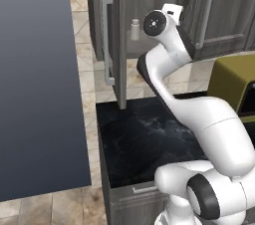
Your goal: The dining table condiment station is running low on shaker. Refill the condiment station by opening the cabinet and taking the shaker from the cabinet and placing it on the dining table.
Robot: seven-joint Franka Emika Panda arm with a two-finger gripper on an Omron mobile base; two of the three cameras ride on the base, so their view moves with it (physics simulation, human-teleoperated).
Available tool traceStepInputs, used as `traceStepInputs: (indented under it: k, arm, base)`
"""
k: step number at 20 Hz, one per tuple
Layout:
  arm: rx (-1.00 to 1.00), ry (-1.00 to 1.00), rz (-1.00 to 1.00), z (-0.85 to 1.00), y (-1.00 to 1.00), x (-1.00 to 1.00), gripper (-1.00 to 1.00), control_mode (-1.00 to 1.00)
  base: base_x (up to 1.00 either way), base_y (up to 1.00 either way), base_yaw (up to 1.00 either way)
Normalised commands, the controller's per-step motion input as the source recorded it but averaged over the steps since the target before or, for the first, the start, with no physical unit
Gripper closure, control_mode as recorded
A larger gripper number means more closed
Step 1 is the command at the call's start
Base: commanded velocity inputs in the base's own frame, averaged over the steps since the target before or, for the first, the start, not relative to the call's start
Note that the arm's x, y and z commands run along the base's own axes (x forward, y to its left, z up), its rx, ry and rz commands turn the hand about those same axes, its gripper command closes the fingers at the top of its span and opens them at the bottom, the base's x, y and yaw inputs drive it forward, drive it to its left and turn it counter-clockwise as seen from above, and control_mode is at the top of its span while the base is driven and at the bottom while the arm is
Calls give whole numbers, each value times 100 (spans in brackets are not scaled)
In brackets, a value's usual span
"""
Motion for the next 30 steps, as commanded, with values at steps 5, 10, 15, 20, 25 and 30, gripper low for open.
traceStepInputs:
  k: [5, 10, 15, 20, 25, 30]
  arm:
    - [-4, 0, -7, 0, -11, 0, -100, -100]
    - [0, 0, -5, 0, -30, 0, -100, -100]
    - [0, 0, -3, 0, -34, 8, -100, -100]
    - [0, 0, 0, 0, -28, 1, -100, -100]
    - [0, -2, 0, 0, -24, -21, -100, -100]
    - [0, -1, -2, 0, -35, -44, -100, -100]
  base:
    - [0, 0, 0]
    - [0, 0, 0]
    - [0, 0, 0]
    - [0, 0, 0]
    - [0, 0, 0]
    - [0, 0, 0]
